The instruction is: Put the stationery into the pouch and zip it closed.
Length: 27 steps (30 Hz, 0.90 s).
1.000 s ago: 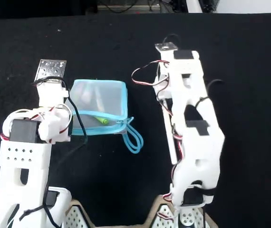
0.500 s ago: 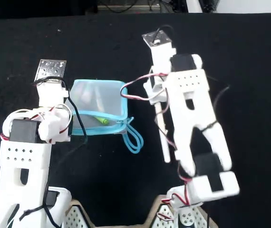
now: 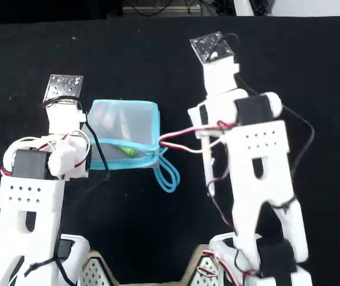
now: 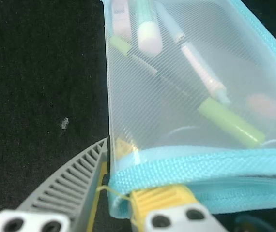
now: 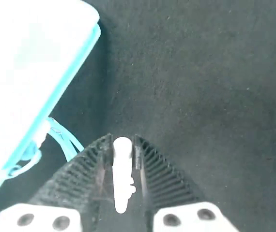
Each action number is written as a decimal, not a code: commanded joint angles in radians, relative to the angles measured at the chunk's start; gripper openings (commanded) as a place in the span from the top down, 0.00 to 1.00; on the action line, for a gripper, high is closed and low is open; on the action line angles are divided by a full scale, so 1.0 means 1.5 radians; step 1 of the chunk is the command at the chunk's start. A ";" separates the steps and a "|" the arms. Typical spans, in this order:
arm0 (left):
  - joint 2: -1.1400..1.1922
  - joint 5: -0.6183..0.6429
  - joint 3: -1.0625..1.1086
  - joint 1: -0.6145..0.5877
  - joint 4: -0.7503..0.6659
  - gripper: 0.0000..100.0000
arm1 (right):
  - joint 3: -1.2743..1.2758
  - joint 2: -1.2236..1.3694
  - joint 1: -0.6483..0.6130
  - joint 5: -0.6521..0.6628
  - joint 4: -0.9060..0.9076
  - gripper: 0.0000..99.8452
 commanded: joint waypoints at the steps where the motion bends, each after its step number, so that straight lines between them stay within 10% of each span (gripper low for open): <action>1: 0.007 -0.003 -0.001 0.003 -0.004 0.97 | -0.004 -0.084 -0.038 0.003 0.013 0.99; 16: 0.007 -0.003 -0.001 0.002 -0.004 0.97 | 0.063 -0.439 -0.308 0.001 -0.013 0.99; 27: 0.007 -0.003 0.001 0.003 -0.004 0.97 | 0.380 -0.696 -0.363 0.001 -0.312 0.99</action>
